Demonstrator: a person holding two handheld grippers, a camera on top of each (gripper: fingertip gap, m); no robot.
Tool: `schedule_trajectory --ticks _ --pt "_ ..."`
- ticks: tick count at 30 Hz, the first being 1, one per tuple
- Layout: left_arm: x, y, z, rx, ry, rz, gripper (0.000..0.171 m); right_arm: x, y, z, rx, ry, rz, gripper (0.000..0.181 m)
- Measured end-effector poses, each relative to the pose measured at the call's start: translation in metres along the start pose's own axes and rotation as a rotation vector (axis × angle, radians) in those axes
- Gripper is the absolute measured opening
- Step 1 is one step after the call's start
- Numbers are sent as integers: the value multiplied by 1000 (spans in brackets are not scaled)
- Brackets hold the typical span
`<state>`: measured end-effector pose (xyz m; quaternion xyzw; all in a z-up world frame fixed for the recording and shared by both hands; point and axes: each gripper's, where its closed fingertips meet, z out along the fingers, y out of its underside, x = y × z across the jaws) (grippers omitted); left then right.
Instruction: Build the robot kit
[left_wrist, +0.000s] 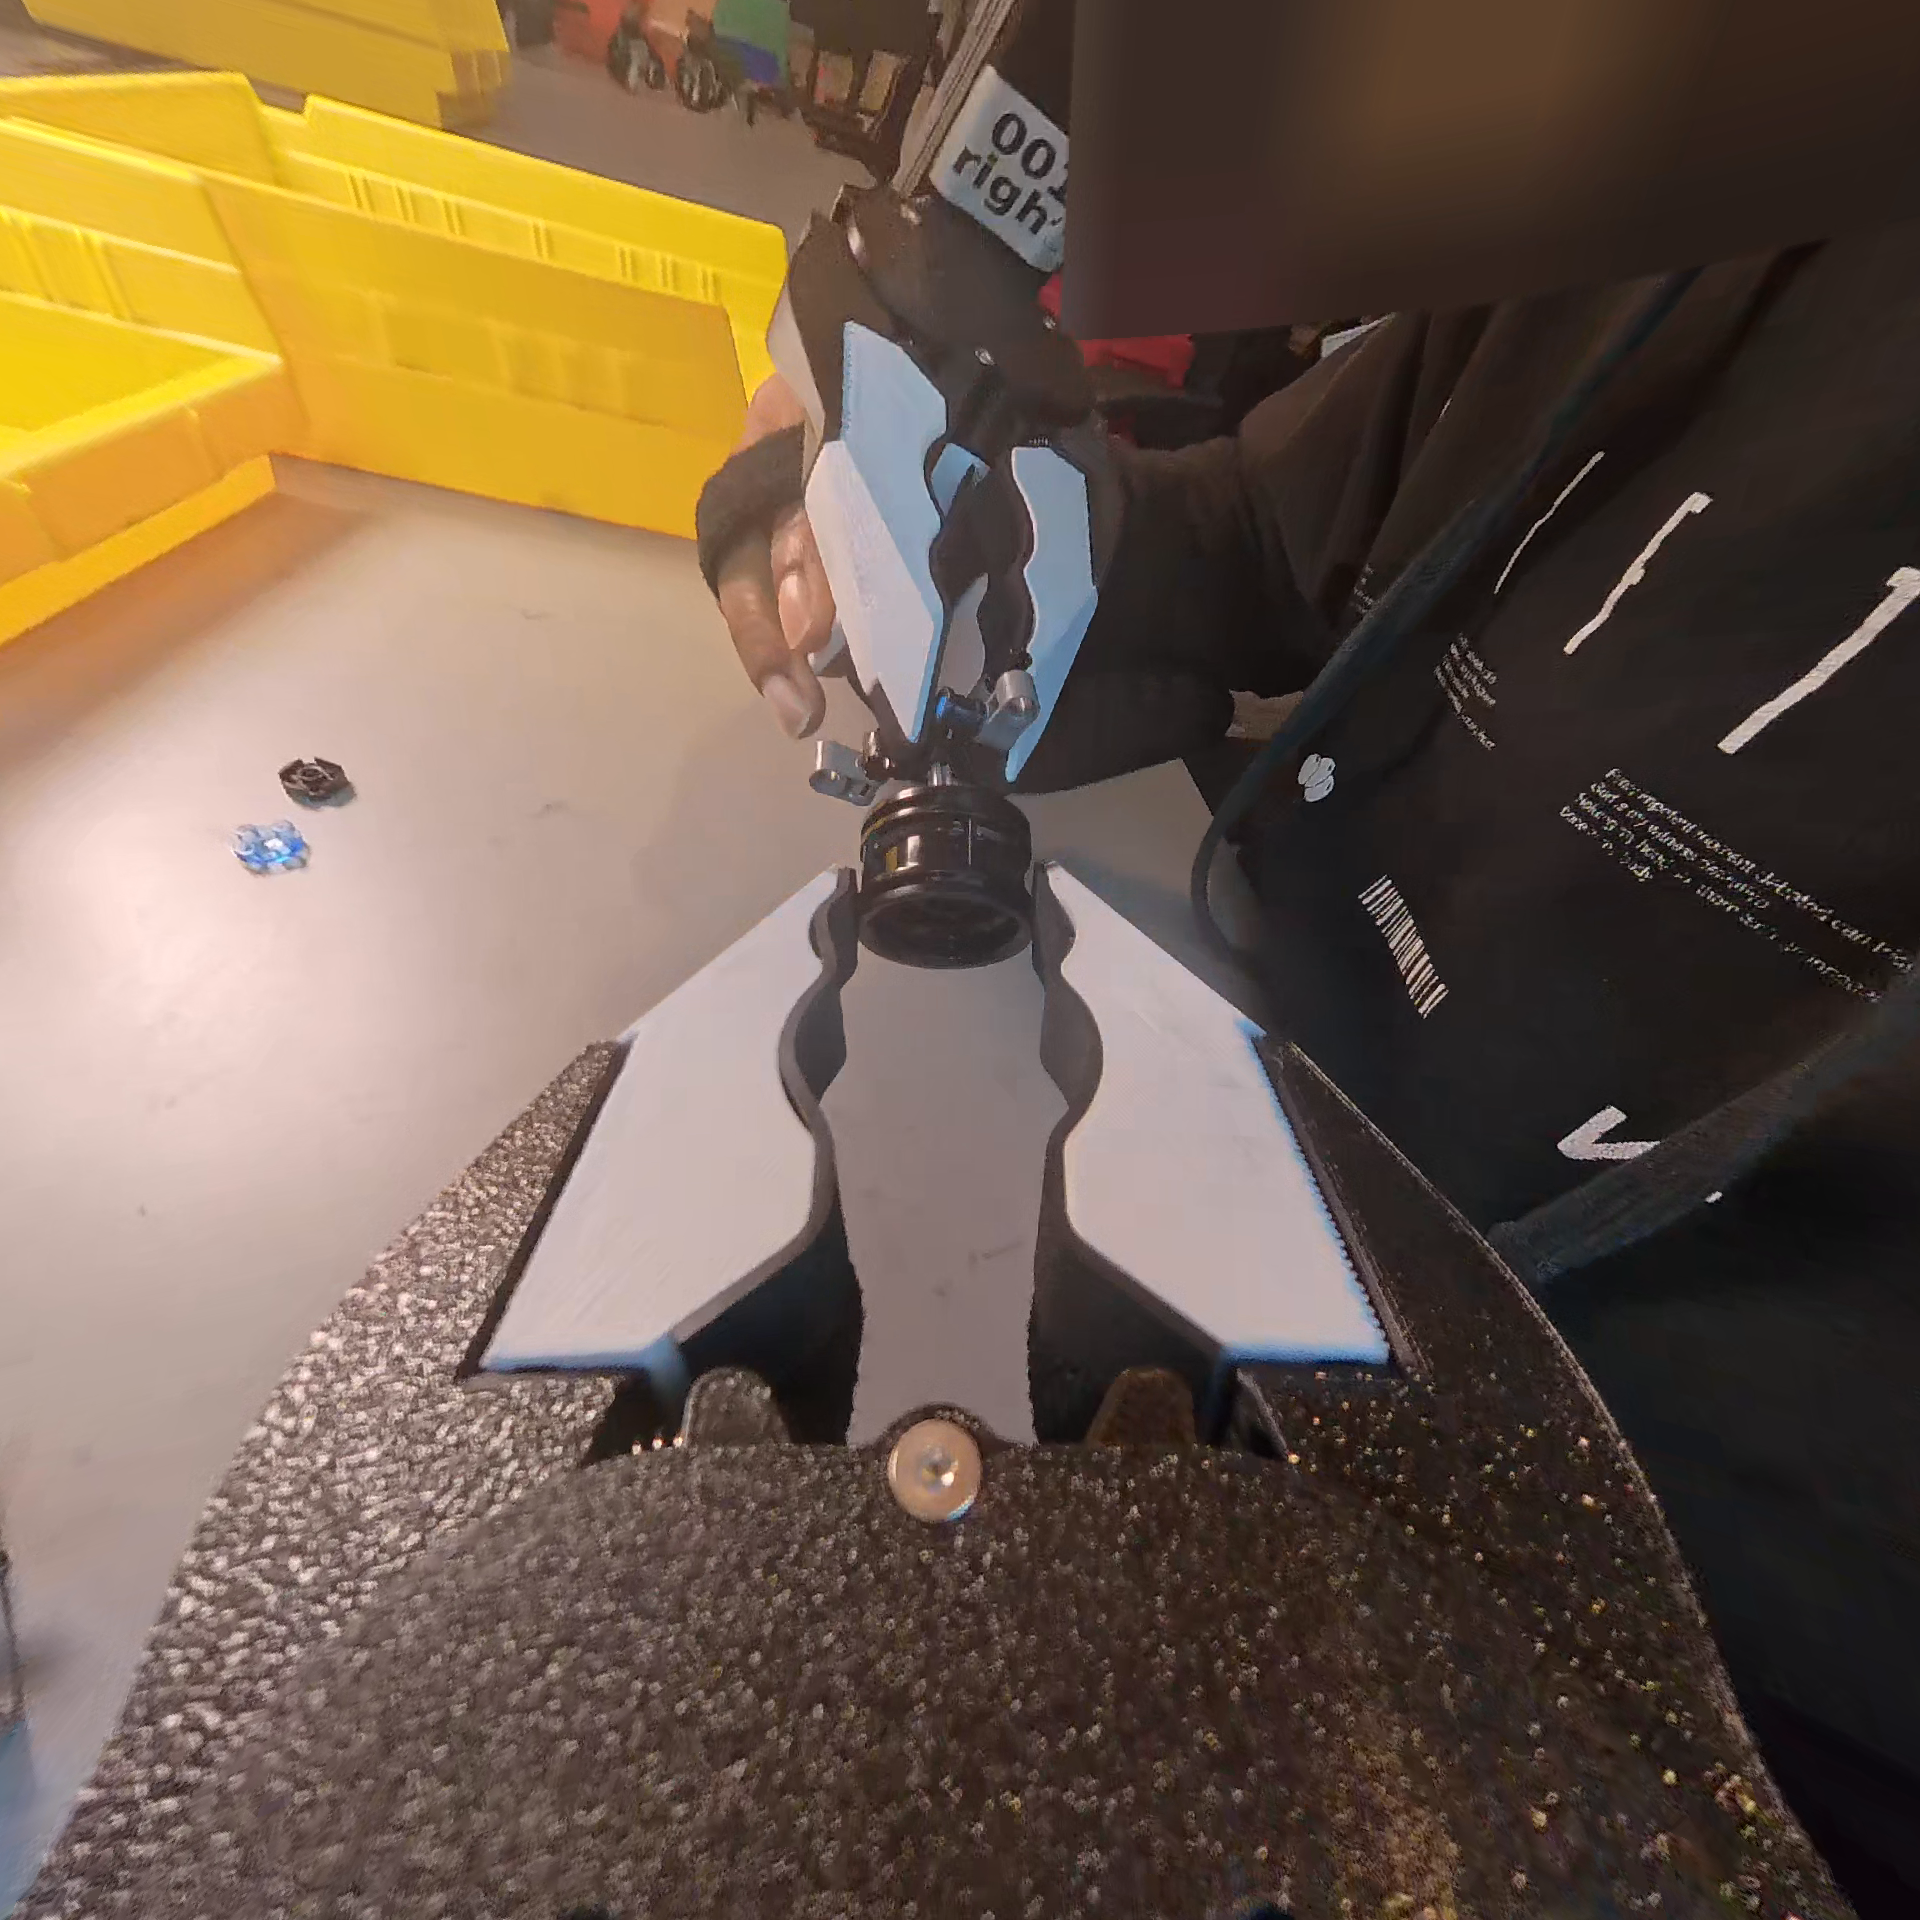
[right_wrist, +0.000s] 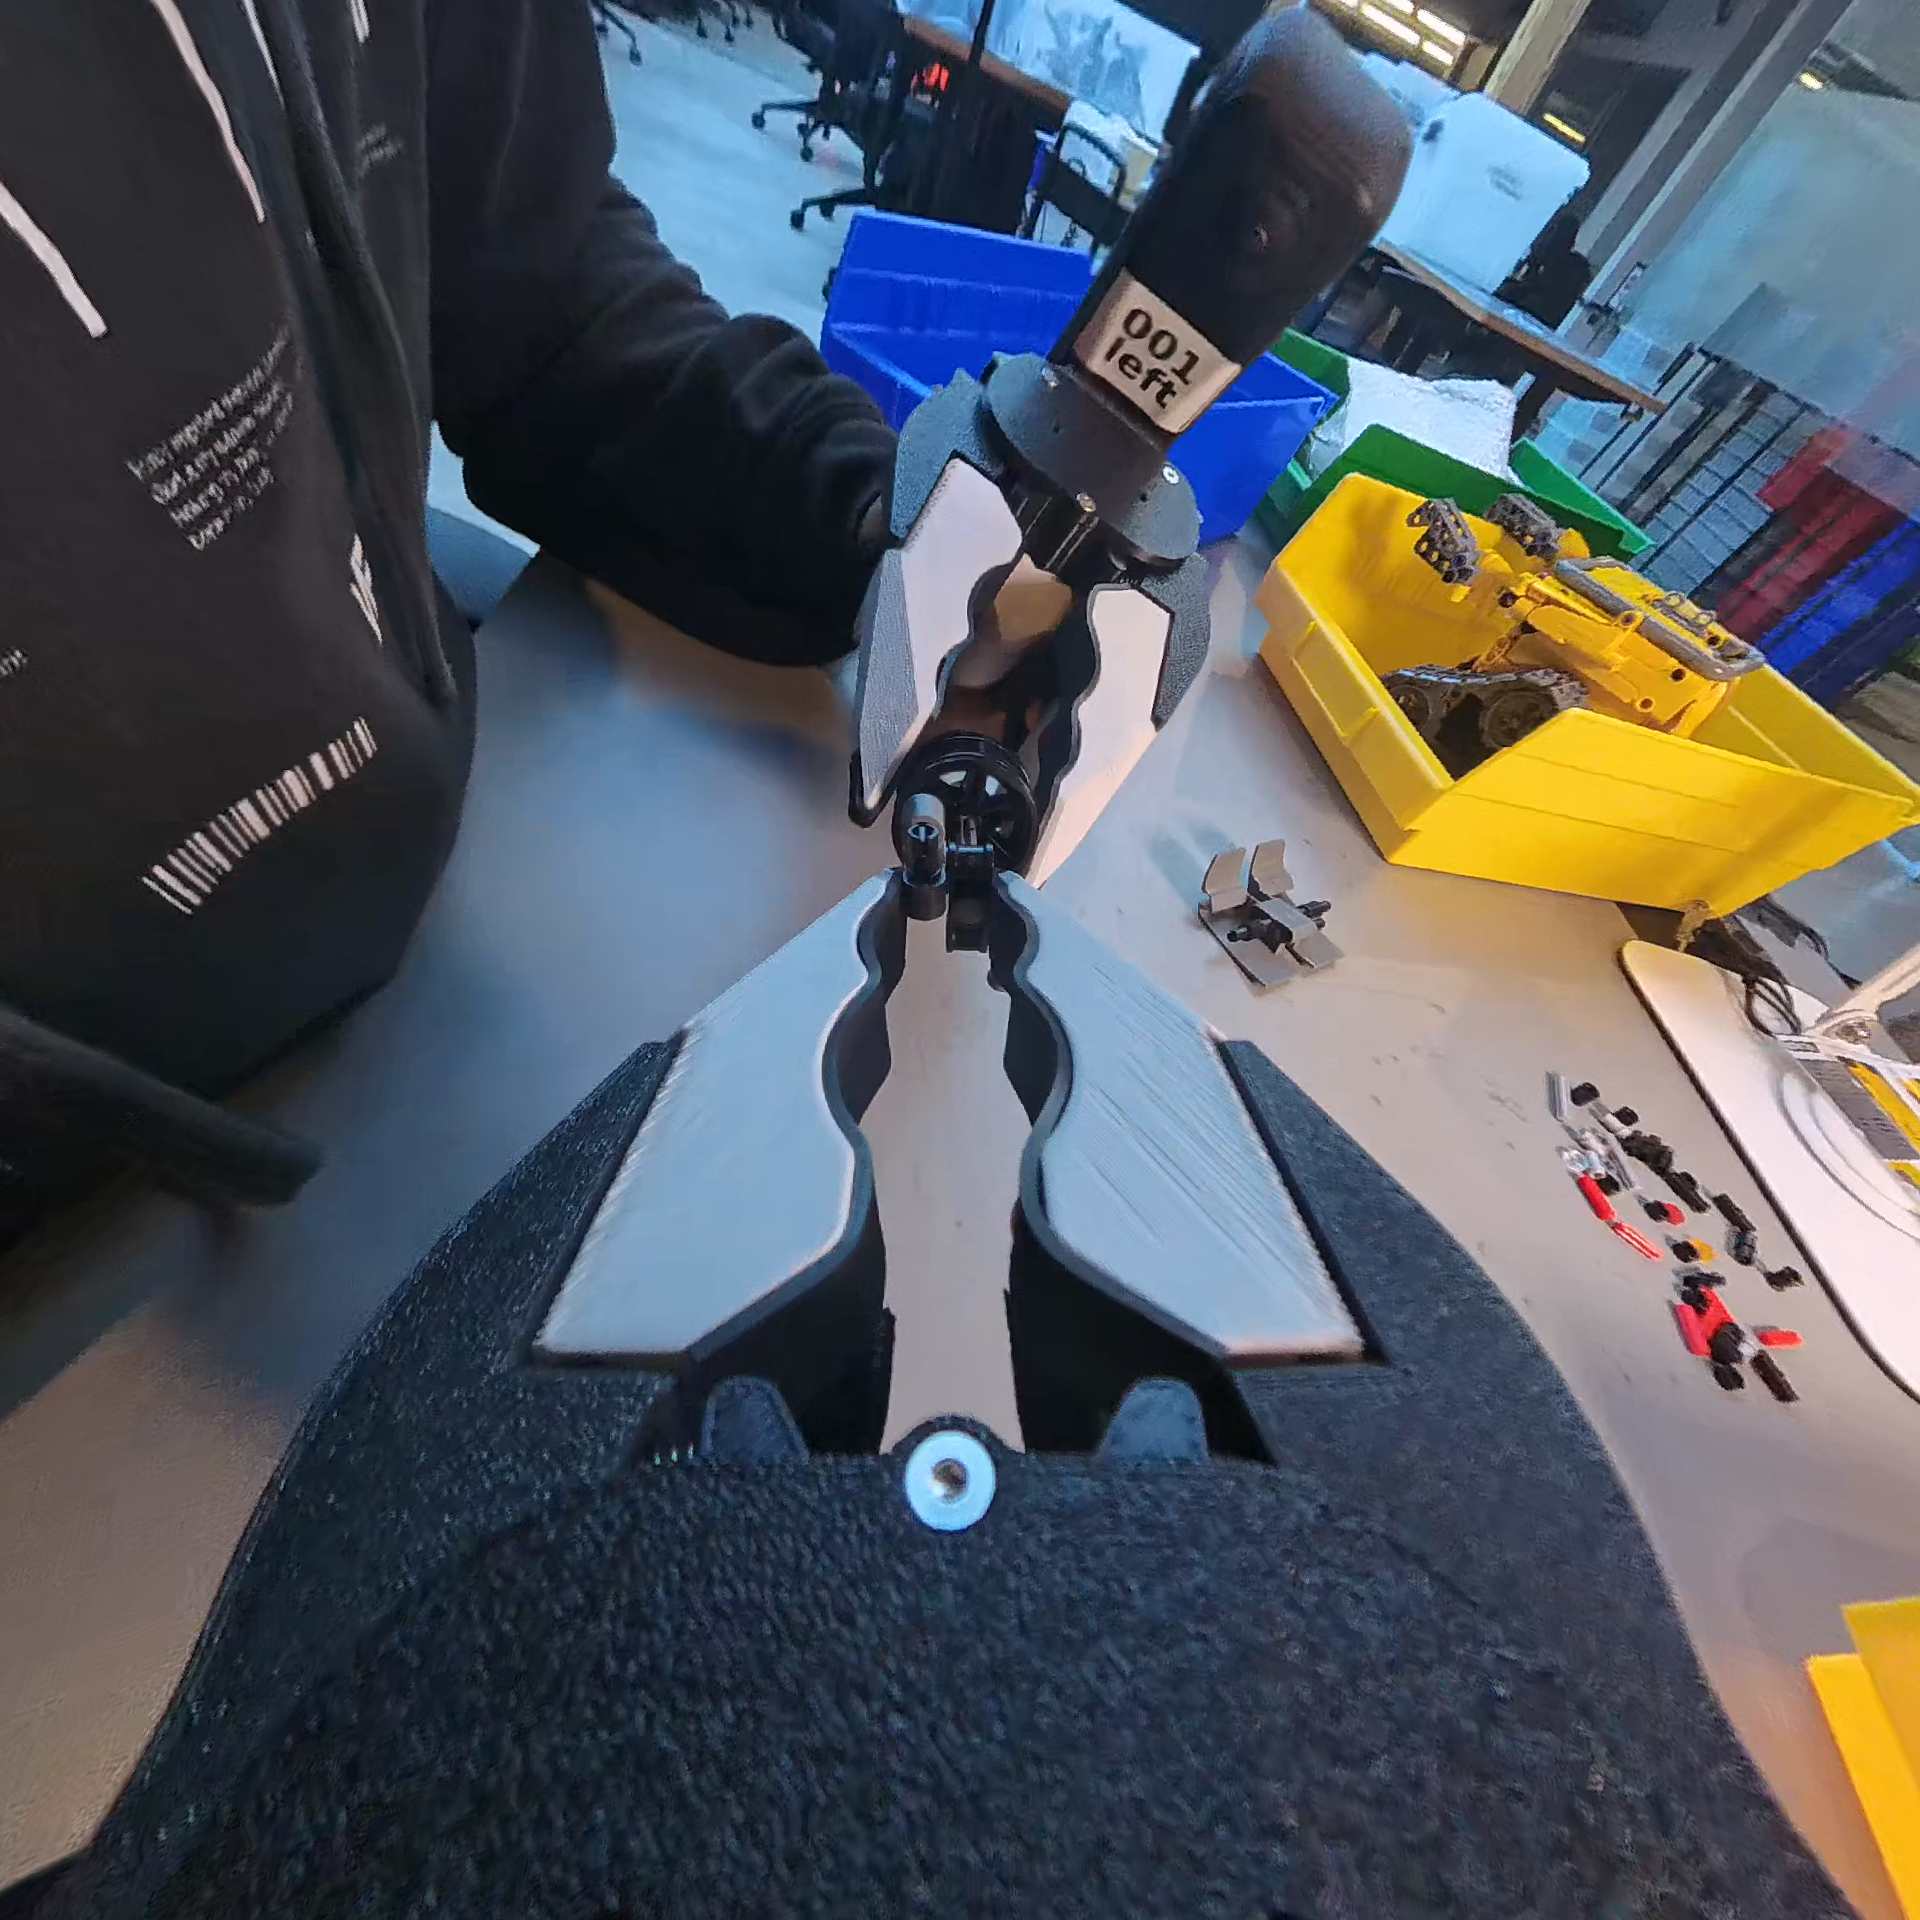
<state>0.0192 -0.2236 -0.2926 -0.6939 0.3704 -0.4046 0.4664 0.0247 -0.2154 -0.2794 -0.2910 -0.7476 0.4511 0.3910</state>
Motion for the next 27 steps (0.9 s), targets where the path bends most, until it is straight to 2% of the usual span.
schedule_trajectory --ticks 8,13,20,27 --pt "-6 -2 -1 7 -20 -63 32 5 -2 2 24 53 -24 15" --pt "-8 -11 -5 65 -49 -50 32 10 -7 2 72 69 44 15" --pt "-8 -17 -7 75 -95 23 32 14 -11 1 165 30 219 15" --pt "-9 -27 -9 122 -116 22 32 23 -21 -2 218 77 203 16"
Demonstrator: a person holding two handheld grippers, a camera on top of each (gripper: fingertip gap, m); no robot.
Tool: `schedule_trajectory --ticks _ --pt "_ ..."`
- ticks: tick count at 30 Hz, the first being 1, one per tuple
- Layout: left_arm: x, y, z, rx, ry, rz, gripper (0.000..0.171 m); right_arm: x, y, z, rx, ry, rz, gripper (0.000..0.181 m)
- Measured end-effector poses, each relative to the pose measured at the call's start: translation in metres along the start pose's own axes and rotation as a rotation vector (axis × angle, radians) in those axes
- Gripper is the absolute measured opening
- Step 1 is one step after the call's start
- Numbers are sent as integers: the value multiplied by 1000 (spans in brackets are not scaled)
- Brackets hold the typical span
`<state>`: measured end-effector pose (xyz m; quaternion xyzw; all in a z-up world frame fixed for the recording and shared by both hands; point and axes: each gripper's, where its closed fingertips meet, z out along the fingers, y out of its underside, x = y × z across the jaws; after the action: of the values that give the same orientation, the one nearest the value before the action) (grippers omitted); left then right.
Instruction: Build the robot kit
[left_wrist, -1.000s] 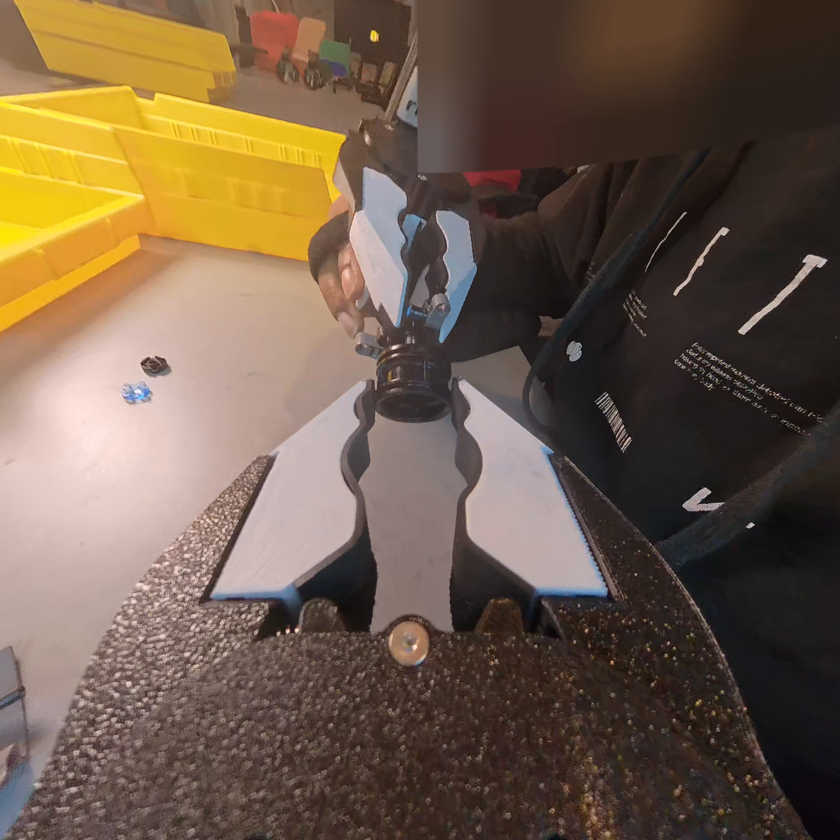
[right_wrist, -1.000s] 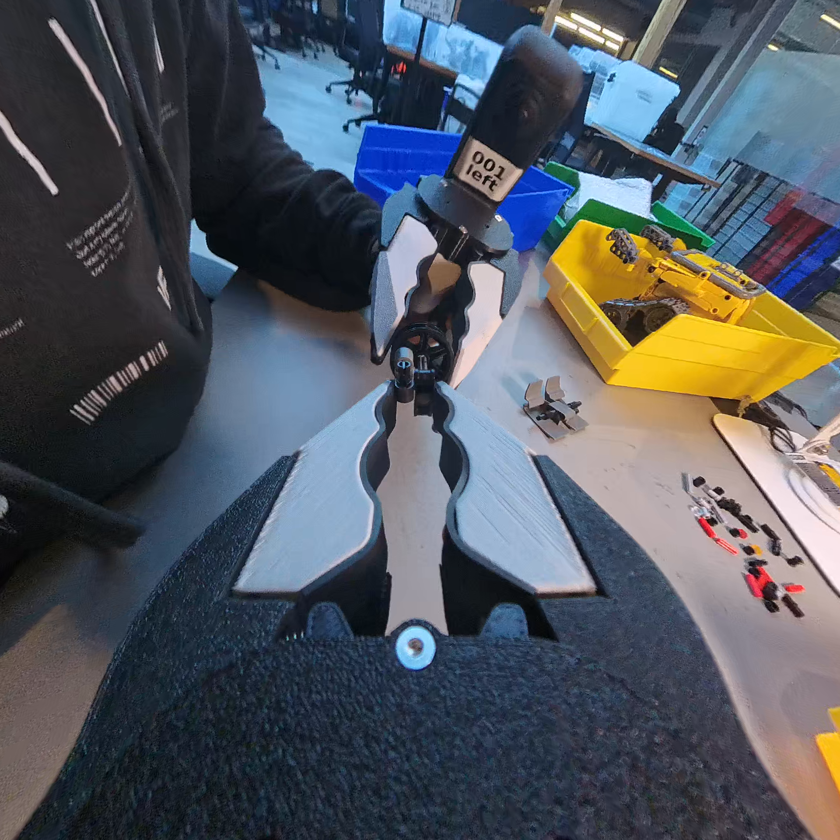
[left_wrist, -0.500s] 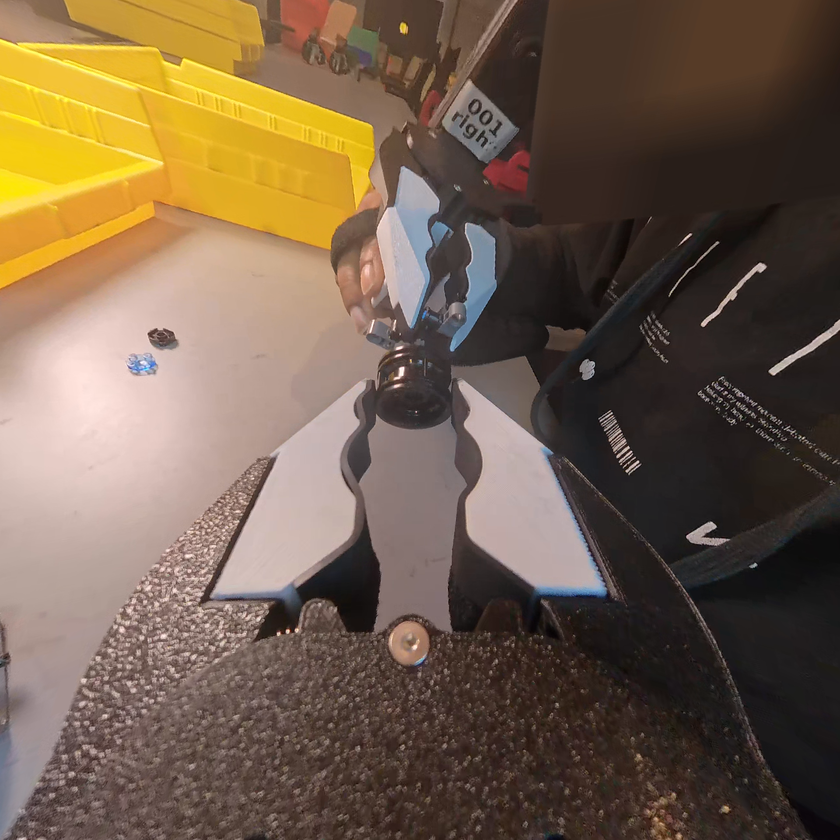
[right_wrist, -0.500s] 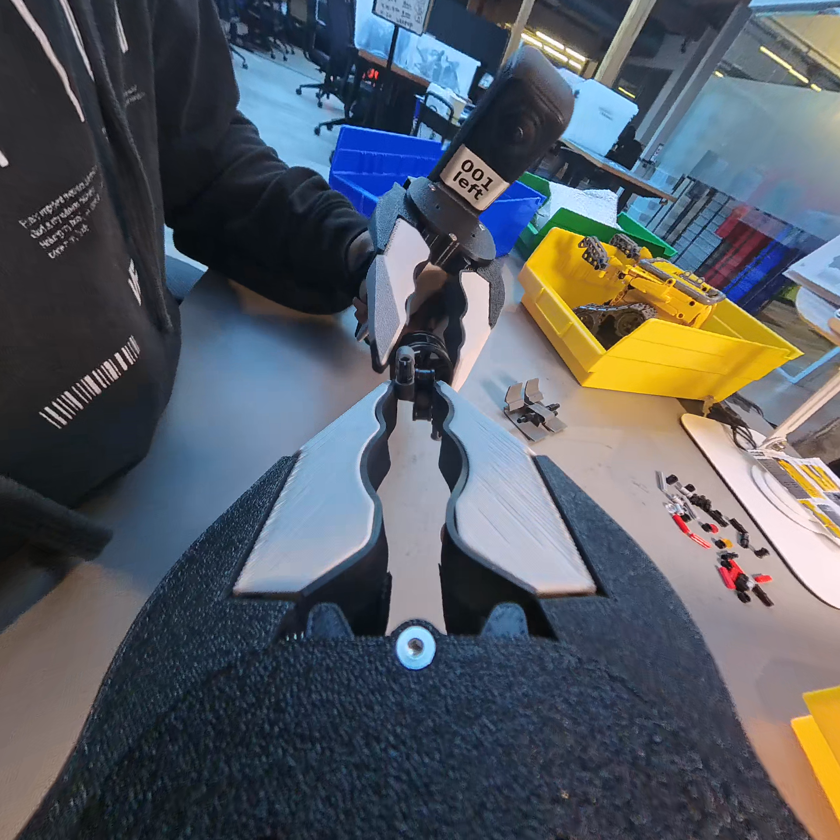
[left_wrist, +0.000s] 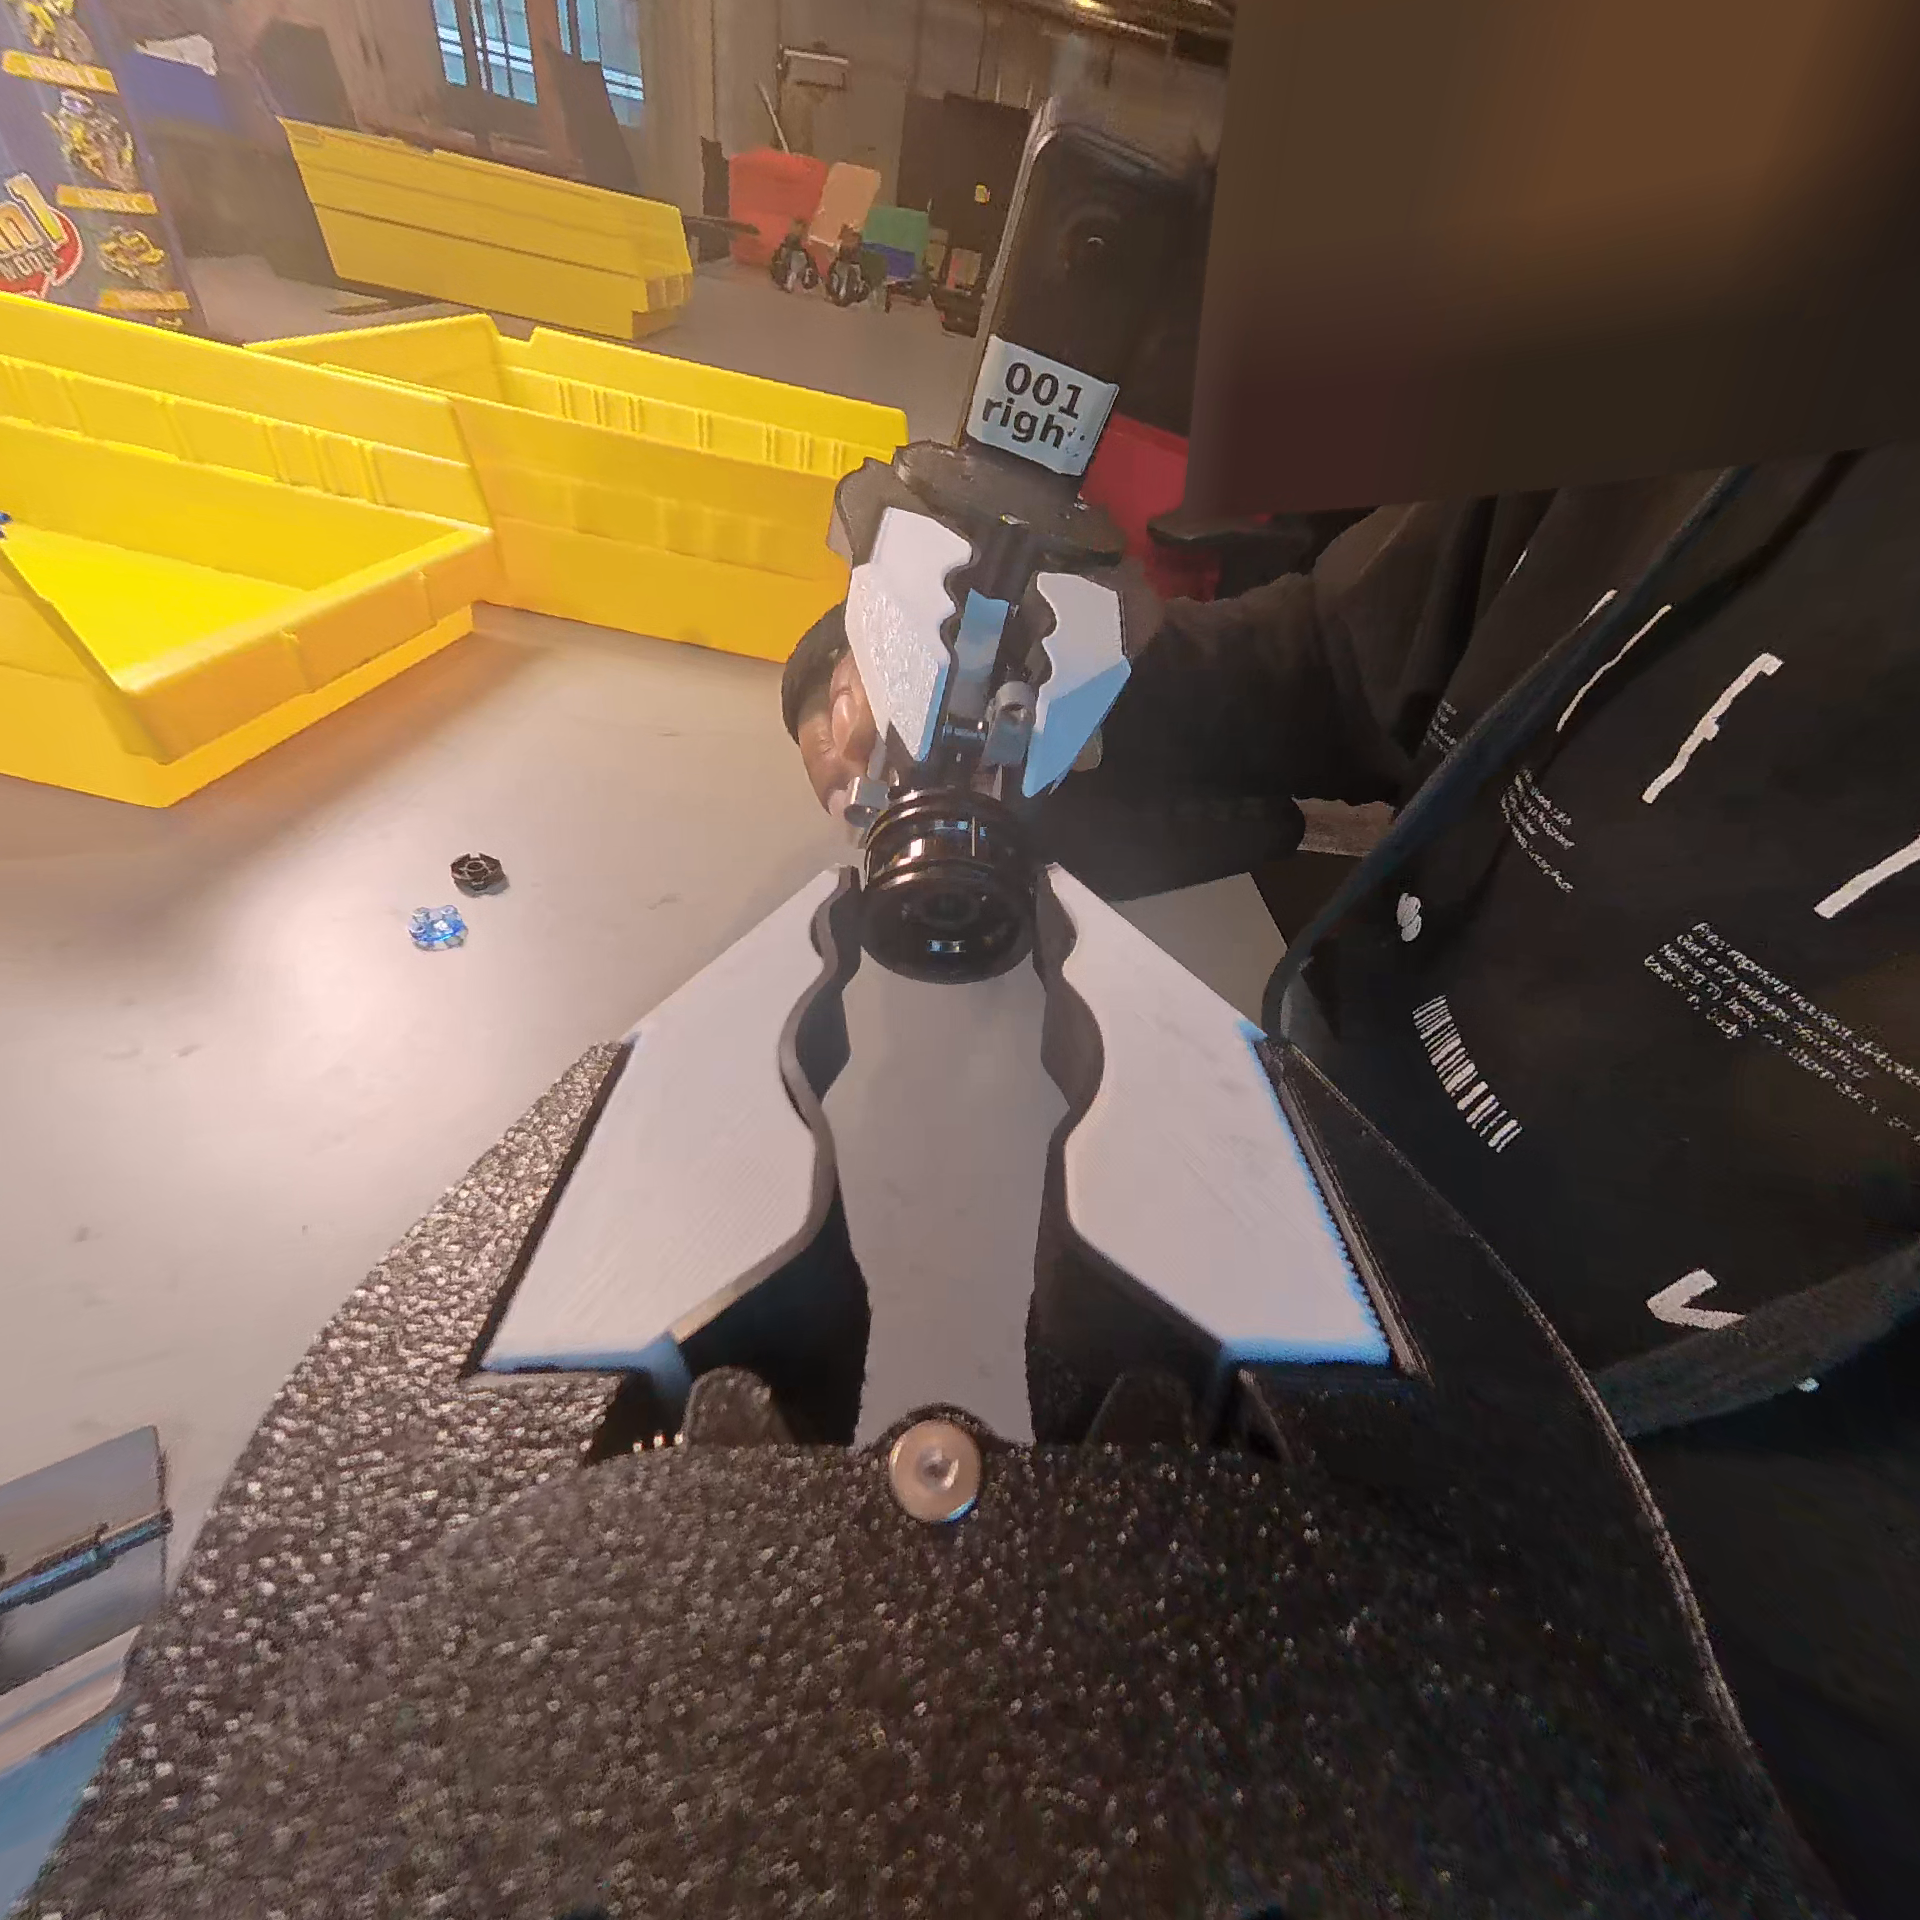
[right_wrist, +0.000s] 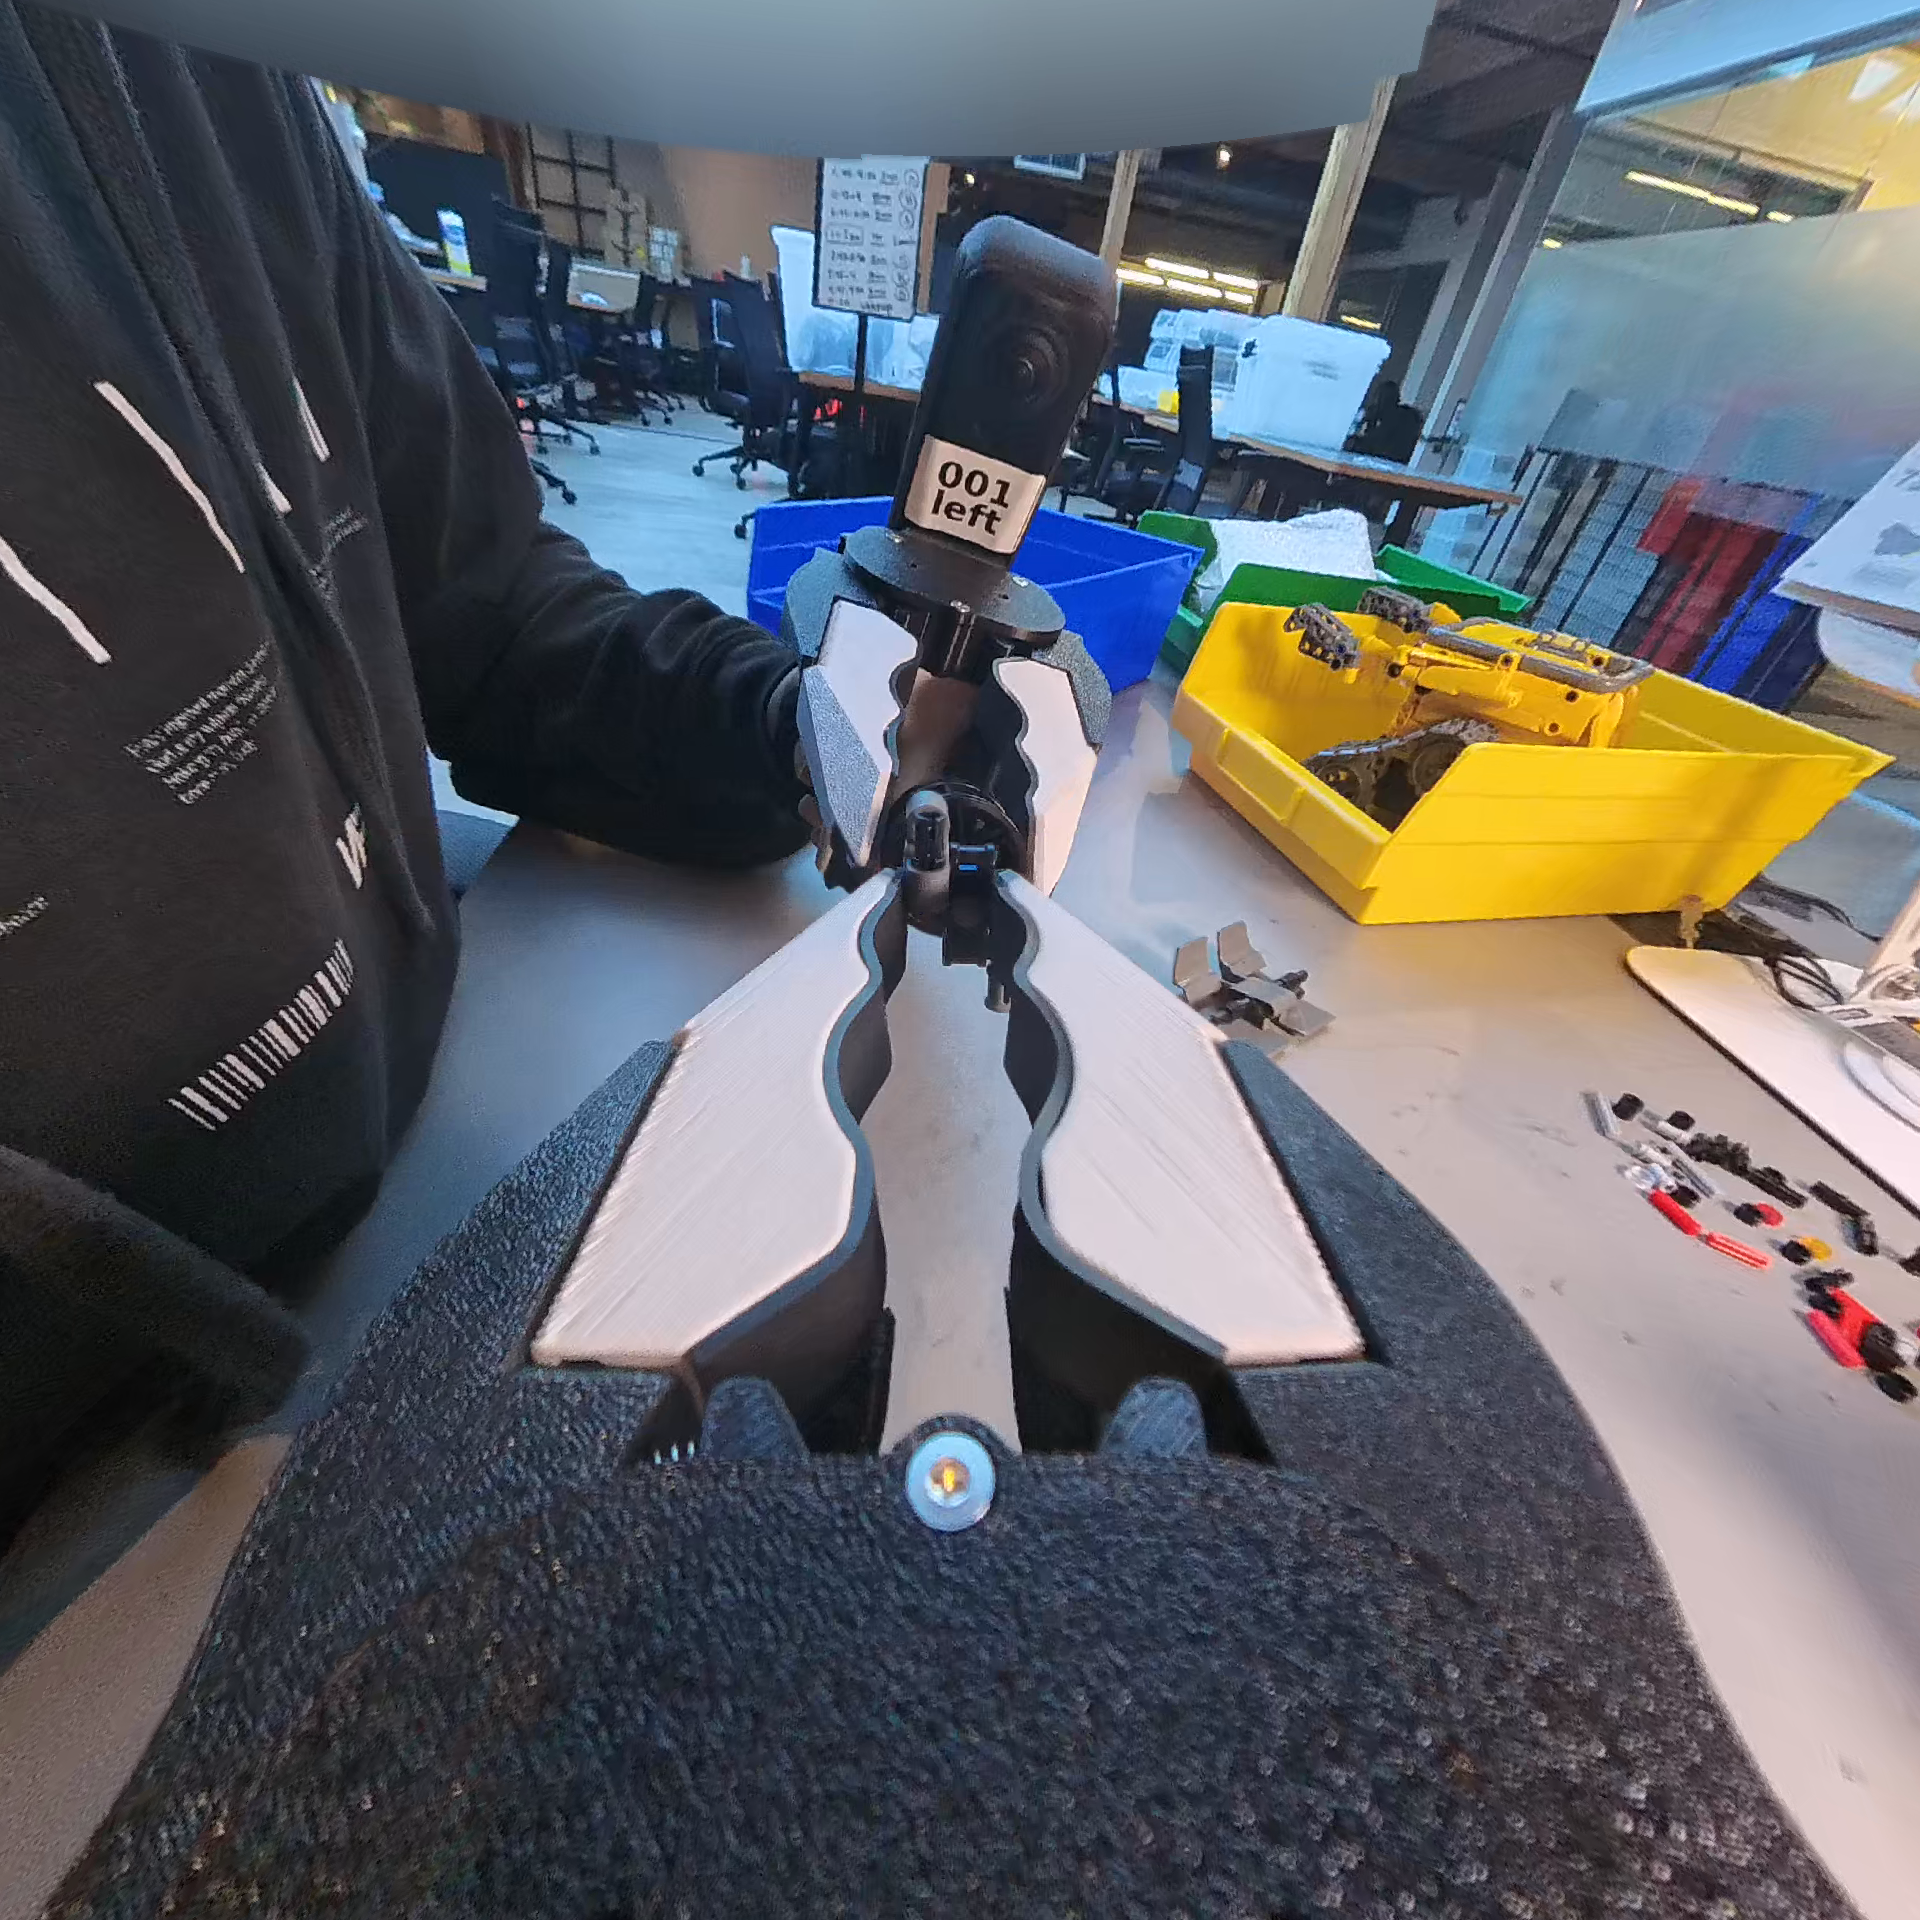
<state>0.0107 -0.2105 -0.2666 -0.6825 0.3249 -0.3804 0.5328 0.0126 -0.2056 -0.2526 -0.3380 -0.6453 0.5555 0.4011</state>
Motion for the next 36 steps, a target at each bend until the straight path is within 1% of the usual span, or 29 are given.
schedule_trajectory --ticks 5,7,10,13,14,15,19,21,23,25,28,30,33,36 --pt "6 0 1 3 18 4 32 -7 0 -2 17 -53 35 15" --pt "6 -2 1 7 -1 31 32 -6 -1 -2 24 -66 83 15" --pt "2 -2 2 -15 -88 165 32 -3 -2 -2 45 -96 222 15" --pt "-1 -4 2 -36 -175 306 32 -1 -3 -3 72 -105 278 15" --pt "-1 -5 2 -30 -180 307 32 -1 -4 -3 80 -107 276 15" --pt "0 -7 2 -21 -163 267 32 -1 -4 -3 81 -104 257 15" --pt "8 -20 -2 89 -13 3 32 -4 0 -2 43 -85 140 14" --pt "10 -27 -3 122 27 -52 32 -10 8 2 7 -80 89 14" --pt "12 -28 -5 104 17 2 32 -7 -6 -1 96 -83 149 14" --pt "11 -25 -4 90 -7 36 32 -4 -12 -2 117 -88 144 14" --pt "7 -21 -6 80 -30 54 32 -1 -9 1 94 -68 116 14" --pt "6 -12 -2 21 -63 111 32 -1 -8 -1 88 -70 122 14" --pt "2 2 4 -66 -104 164 33 -2 4 -3 -10 -82 64 14" --pt "1 12 10 -113 -110 141 33 -2 8 -5 -66 -85 18 14"
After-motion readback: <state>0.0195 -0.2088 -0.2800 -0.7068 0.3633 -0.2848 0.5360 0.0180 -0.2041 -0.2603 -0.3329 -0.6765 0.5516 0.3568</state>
